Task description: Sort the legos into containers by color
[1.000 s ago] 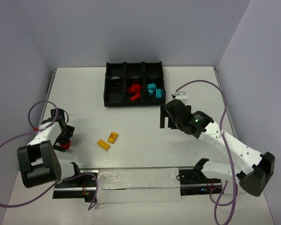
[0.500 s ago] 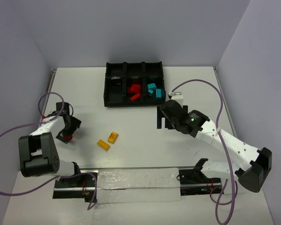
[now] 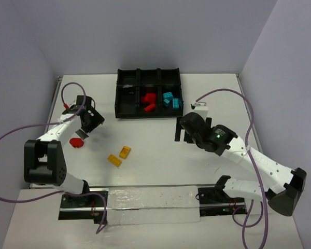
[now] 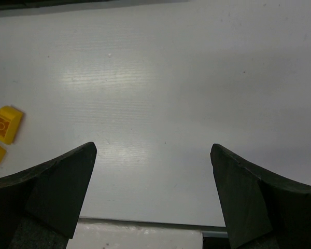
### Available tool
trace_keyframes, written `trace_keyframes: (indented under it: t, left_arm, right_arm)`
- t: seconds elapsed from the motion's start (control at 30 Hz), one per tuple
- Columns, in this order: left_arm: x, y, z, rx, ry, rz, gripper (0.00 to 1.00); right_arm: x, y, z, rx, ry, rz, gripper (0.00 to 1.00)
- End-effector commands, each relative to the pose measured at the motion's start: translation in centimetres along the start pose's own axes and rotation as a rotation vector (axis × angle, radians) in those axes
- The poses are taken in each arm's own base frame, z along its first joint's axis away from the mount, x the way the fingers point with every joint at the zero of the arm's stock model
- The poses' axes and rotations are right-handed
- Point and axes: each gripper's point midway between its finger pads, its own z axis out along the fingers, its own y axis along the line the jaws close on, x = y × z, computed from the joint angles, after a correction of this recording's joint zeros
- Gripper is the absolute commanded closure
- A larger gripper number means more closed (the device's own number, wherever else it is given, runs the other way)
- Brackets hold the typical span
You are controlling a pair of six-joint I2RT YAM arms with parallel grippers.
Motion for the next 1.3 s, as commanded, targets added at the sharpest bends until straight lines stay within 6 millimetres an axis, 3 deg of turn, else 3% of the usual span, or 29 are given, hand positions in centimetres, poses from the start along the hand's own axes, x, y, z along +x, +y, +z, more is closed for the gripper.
trace_keyframes:
  t: [0.0, 0.2, 0.33, 0.43, 0.83, 1.03, 1.27]
  left_arm:
    - [-1.7, 0.3, -3.7, 0.002, -0.041, 0.013, 0.01]
    - [-2.5, 3.1, -5.0, -0.07, -0.05, 0.029, 0.01]
    - [-2.4, 6.0, -3.9, -0.06, 0.004, -0.011, 0.01]
    - [-2.5, 7.1, -3.5, -0.042, 0.016, -0.024, 0.01]
    - [-3.4, 9.7, -0.7, -0.106, -0.003, -0.142, 0.01]
    - [-4.0, 9.2, 1.1, -0.094, 0.001, -0.192, 0.03]
    - [-4.8, 9.1, 2.8, -0.117, -0.007, -0.23, 0.12]
  right_arm:
    - [-0.3, -1.1, -0.3, 0.041, -0.042, 0.028, 0.01]
    - [-0.2, -1.1, 0.2, 0.04, -0.058, 0.032, 0.01]
    - [0.3, -0.6, 1.0, 0.02, -0.057, 0.024, 0.01]
    - [0.8, -0.4, 1.6, 0.014, -0.05, 0.018, 0.01]
    - [1.7, -0.7, 2.2, -0.007, -0.061, -0.019, 0.01]
    - [1.2, -0.4, 2.1, -0.011, -0.067, -0.025, 0.01]
    - [1.4, -0.7, 2.1, -0.005, -0.064, -0.02, 0.01]
